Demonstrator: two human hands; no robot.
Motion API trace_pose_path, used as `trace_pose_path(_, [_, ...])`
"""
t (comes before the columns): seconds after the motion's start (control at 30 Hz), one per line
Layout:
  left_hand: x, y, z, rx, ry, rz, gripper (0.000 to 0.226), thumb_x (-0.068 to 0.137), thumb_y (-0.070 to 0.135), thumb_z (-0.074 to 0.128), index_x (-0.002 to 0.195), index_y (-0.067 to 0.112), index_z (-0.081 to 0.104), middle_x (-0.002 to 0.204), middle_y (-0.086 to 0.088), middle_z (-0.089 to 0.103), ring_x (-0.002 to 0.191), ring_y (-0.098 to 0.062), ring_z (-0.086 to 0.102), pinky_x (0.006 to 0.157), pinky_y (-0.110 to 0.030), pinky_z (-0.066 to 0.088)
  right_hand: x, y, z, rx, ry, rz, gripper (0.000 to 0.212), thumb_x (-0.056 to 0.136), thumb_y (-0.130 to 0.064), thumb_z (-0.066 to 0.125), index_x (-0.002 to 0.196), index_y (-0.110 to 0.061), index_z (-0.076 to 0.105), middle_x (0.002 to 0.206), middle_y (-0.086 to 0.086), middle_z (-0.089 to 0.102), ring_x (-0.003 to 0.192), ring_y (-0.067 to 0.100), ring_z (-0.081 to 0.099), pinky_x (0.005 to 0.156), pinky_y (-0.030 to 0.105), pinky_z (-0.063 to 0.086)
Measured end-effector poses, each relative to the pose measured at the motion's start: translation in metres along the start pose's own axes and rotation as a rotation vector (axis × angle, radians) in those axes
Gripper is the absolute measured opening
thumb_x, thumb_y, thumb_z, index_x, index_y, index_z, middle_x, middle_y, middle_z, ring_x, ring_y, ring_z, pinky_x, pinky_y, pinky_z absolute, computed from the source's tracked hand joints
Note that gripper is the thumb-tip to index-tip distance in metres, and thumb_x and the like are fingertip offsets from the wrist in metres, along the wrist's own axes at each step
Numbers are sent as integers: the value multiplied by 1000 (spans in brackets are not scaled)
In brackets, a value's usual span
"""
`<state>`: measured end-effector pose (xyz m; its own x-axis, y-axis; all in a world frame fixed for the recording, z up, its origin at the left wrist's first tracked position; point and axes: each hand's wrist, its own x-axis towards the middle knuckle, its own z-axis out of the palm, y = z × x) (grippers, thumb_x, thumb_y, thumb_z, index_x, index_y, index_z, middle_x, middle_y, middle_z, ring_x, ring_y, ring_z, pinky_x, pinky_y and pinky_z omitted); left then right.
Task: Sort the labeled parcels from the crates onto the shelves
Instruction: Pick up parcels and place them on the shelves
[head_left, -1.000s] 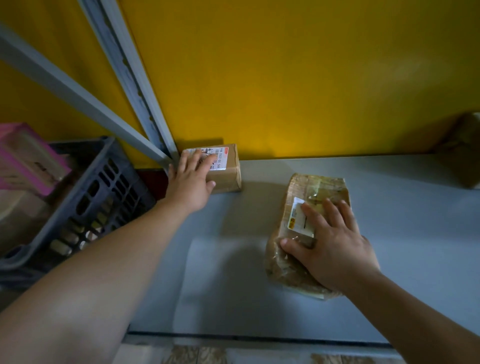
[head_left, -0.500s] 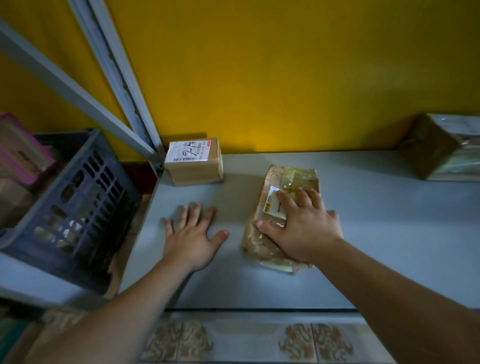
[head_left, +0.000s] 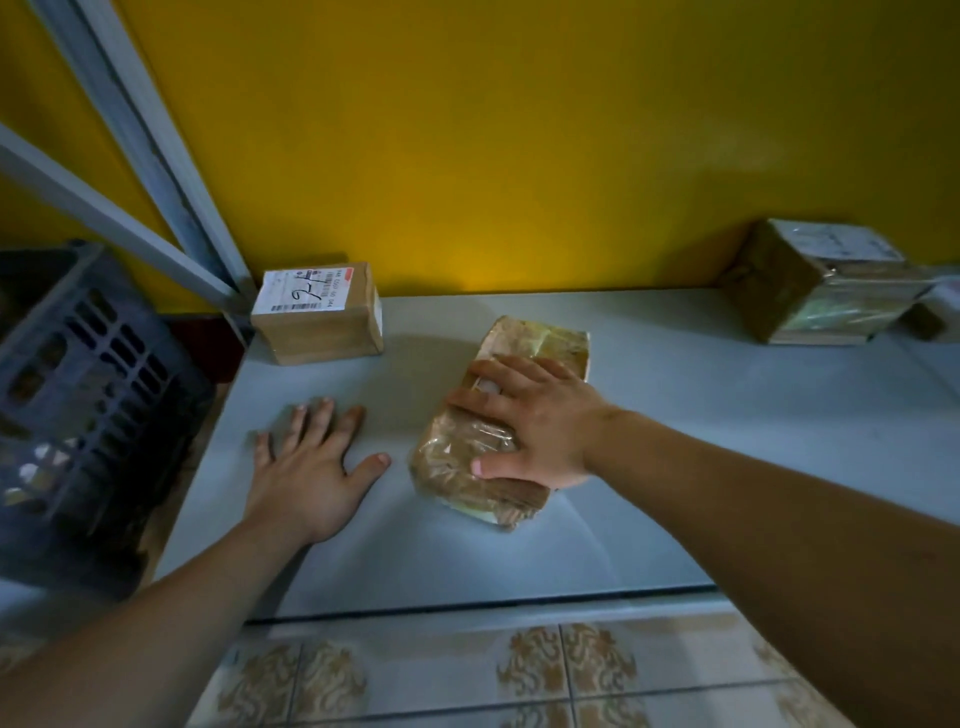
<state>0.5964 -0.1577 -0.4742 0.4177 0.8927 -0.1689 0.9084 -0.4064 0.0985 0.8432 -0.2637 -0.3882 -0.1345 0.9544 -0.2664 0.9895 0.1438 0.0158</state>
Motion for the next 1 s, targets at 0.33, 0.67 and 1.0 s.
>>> trace_pose_path(0.33, [-2,1,-1,-10,5,-12,75,89,74,21,153,40,5,163,7,-7,149,-17,-10,118,-52,-4,27,37,-3,391,146,731,77,89,-80,19,155,-41,13,166,-1,7,151,37,5,114,69,4])
trace_pose_path(0.67, [-3,3,-1,0,21,-22,95,67,81,0,153,39,3,163,7,-8,149,-17,-11,118,-50,-4,28,38,15,107,169,642,80,86,-81,10,155,-40,14,166,1,6,149,38,8,114,64,16])
trace_pose_path(1.0, [-1,-2,5,-11,37,-10,94,70,83,0,153,40,5,163,8,-5,149,-16,-10,118,-50,-5,76,53,10,123,232,711,79,89,-79,11,153,-35,24,165,7,11,148,43,11,112,68,15])
